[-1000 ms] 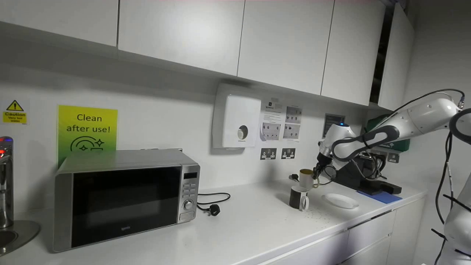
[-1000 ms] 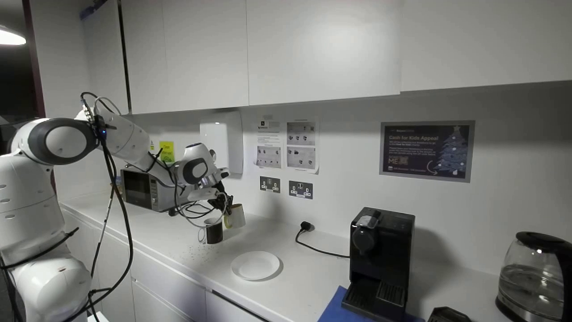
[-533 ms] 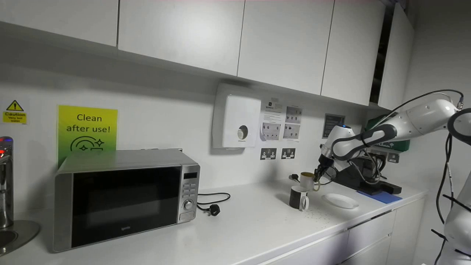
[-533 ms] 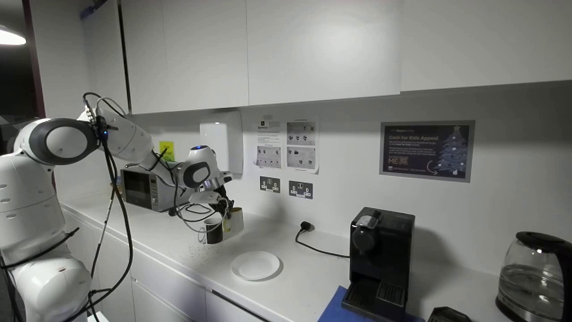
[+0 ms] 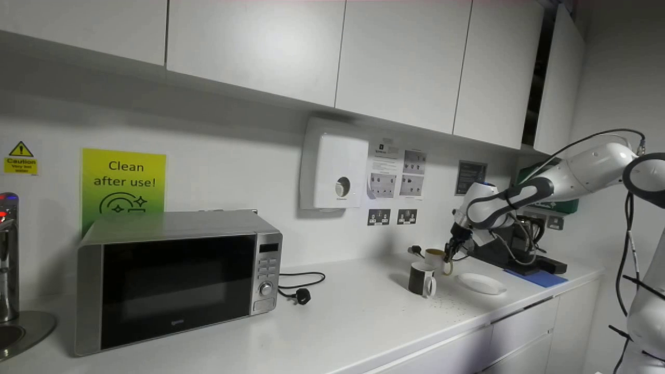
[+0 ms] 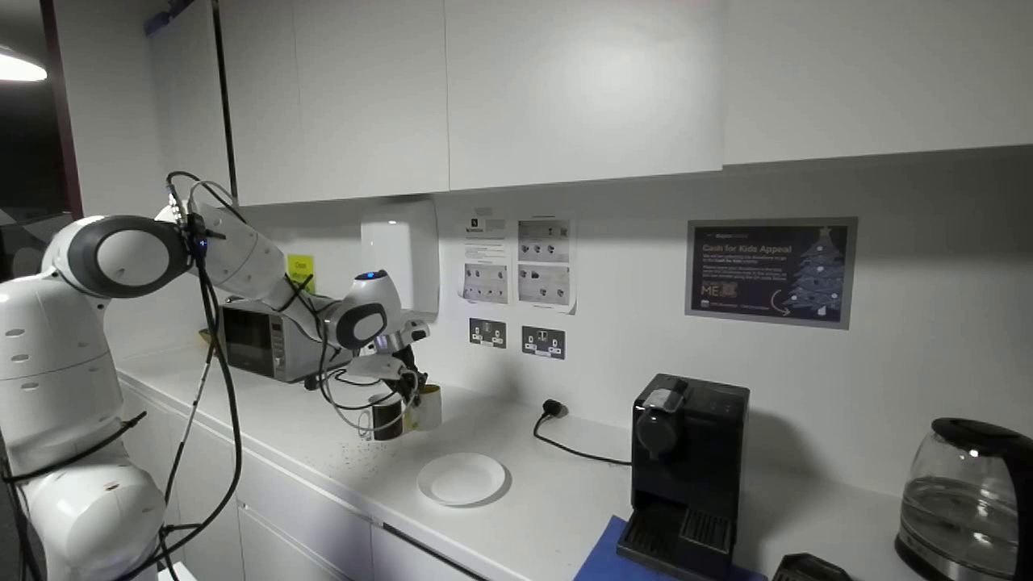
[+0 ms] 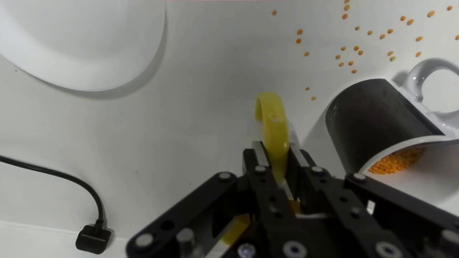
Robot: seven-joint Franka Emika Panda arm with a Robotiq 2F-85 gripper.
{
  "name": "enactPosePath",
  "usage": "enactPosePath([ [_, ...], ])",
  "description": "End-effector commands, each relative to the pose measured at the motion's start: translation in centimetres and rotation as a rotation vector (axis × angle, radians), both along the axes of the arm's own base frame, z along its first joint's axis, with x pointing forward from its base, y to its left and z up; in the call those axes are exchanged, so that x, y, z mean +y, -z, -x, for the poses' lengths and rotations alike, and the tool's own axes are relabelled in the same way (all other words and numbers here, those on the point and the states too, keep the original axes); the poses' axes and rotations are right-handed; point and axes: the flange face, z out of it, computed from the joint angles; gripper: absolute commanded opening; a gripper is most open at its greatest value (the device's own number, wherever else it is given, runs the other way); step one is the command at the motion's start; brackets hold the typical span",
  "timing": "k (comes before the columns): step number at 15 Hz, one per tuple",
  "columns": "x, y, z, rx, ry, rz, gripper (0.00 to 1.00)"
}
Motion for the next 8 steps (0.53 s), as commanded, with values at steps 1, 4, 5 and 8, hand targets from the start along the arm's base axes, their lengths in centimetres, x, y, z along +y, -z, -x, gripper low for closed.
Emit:
enactPosePath([
  [1,-1.3,0.0,-0.6,-0.044,-0.005,-0.007,0.05],
  [4,-1.4,0.5,-1.2,-0.049,-0.007,-0.003,0.05],
  [5,-1.3,0.7,-1.4,-0.049,-0.009,-0.002,0.05],
  [8,-1.2,1.1,-1.9,-0.054,-0.017,0.006,0.05],
])
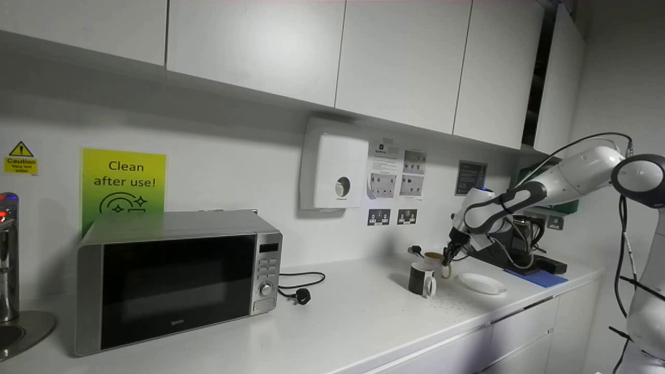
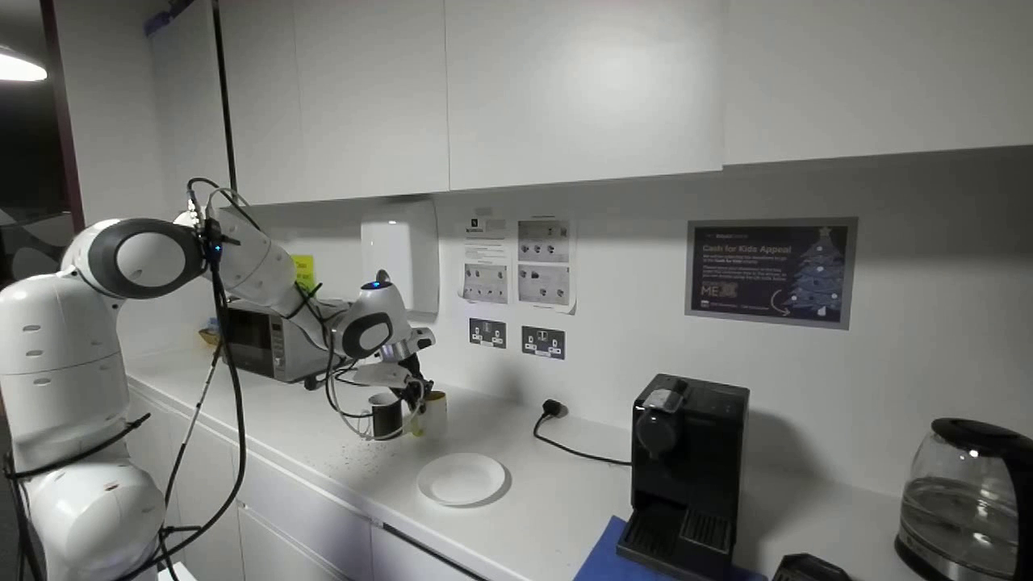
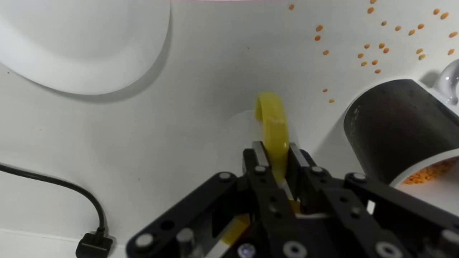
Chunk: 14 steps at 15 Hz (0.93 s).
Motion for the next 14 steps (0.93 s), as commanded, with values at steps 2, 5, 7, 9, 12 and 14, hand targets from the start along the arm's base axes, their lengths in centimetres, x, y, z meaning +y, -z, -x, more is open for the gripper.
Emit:
enactPosePath([
  [2,-0.5,-0.7,-1.0,-0.063,-0.026,0.008,0.05],
  [5,-0.3,-0.5,-1.3,-0.087,-0.034,0.011,0.05],
  [7,-0.1,-0.3,-1.3,-0.099,-0.038,0.012,0.05],
  [9,0.2,0.0,-1.4,-0.103,-0.041,0.009,0.05],
  [12,0.4,0.5,-1.4,-0.101,-0.044,0.009,0.05],
  [14,0.4,0.9,-1.4,-0.096,-0.045,0.007,0.05],
])
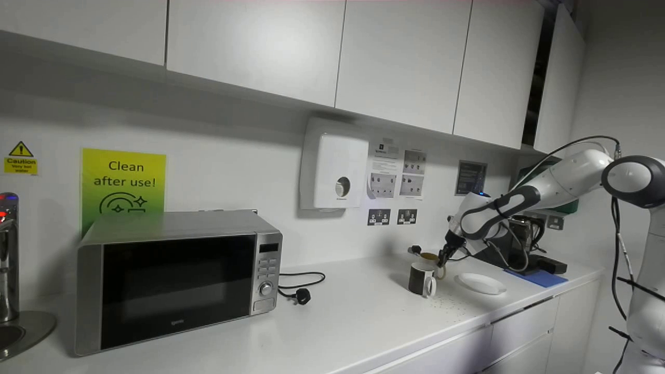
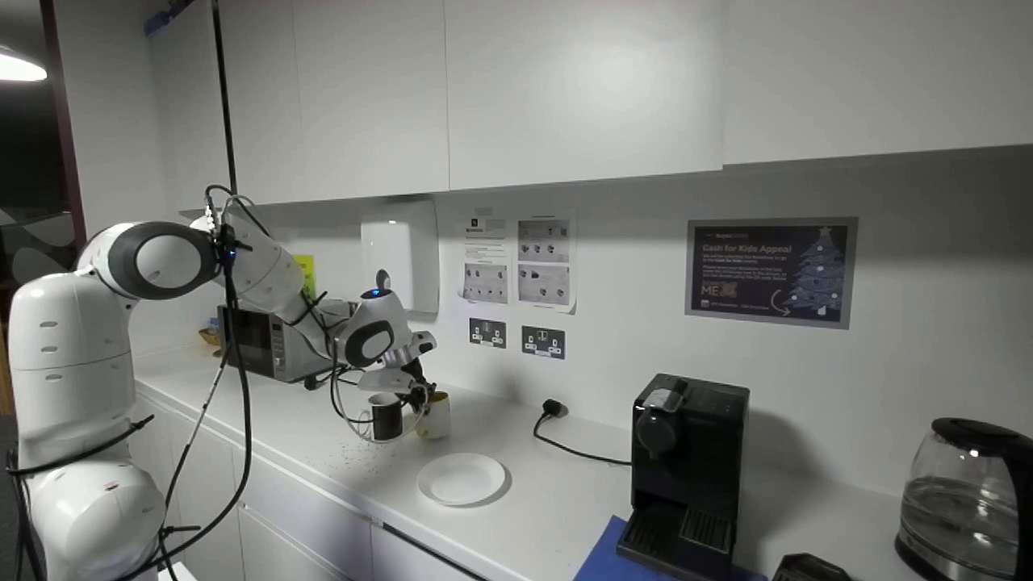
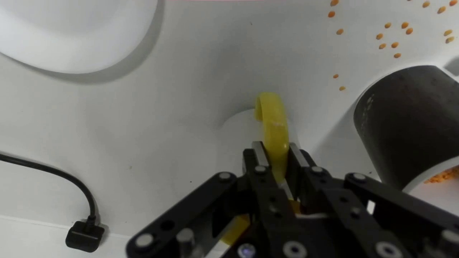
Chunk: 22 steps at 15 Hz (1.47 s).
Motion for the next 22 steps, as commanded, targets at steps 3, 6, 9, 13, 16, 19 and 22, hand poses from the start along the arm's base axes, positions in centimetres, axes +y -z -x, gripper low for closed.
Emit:
enactPosePath([
  [3,-0.2,-0.3,-0.3,-0.041,-0.022,-0.001,0.05],
  [6,-0.2,-0.1,-0.3,-0.041,-0.021,-0.001,0.05],
  [9,-0.1,0.1,-0.3,-0.054,-0.022,0.001,0.05],
  [13,-0.1,0.1,-0.2,-0.058,-0.020,0.003,0.51],
  [16,-0.1,-0.3,0.1,-0.063,-0.015,0.006,0.74],
  [19,0.4,-0.9,0.8,-0.061,-0.020,0.004,0.95],
  [22,1.6,-2.3,1.9,-0.062,-0.042,-0.003,1.00],
])
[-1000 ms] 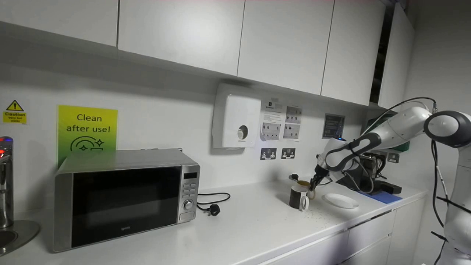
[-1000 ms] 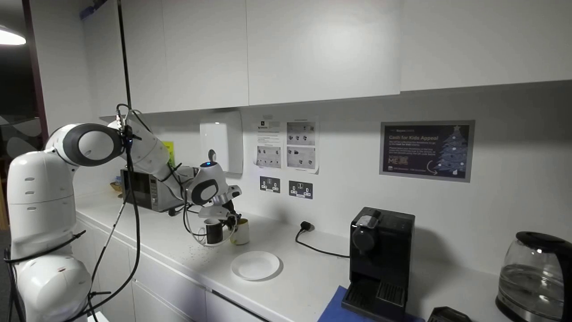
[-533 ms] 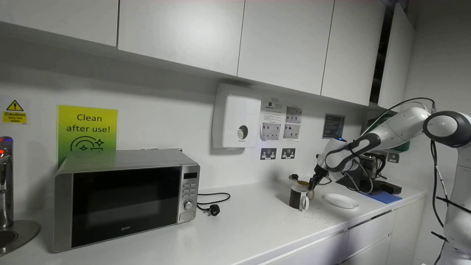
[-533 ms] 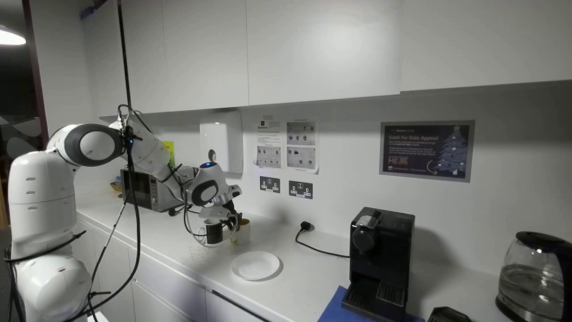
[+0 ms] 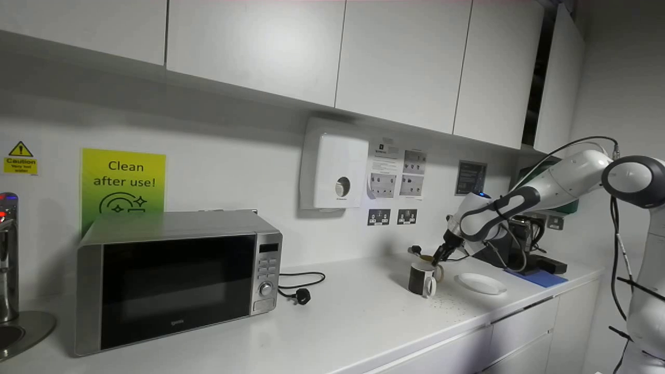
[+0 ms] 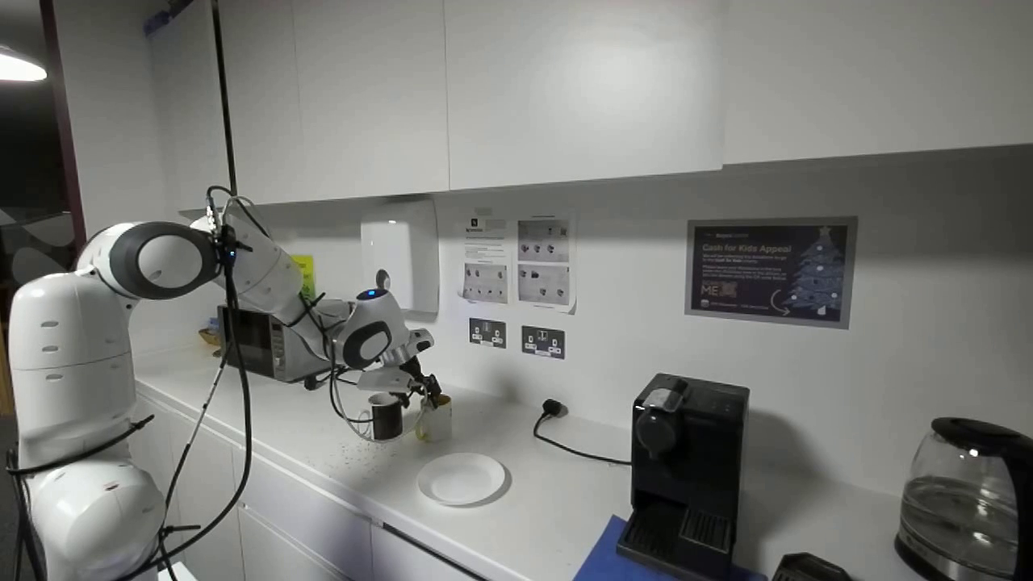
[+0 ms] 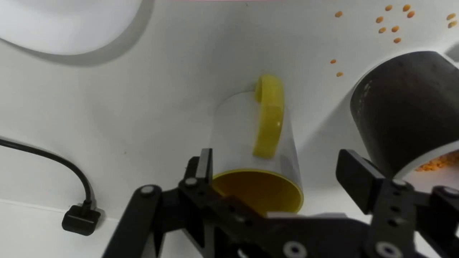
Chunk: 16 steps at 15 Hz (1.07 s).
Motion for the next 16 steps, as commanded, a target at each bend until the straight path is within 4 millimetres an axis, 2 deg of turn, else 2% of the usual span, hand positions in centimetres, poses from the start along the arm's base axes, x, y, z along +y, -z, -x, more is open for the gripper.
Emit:
enactPosePath([
  [1,1.2,-2.7,2.5,-0.022,-0.035,-0.002,1.00],
  [6,3.3,-6.6,5.7,-0.073,-0.067,-0.003,1.00],
  [16,7.2,-13.0,14.0,-0.007,-0.089,-0.027,1.00],
])
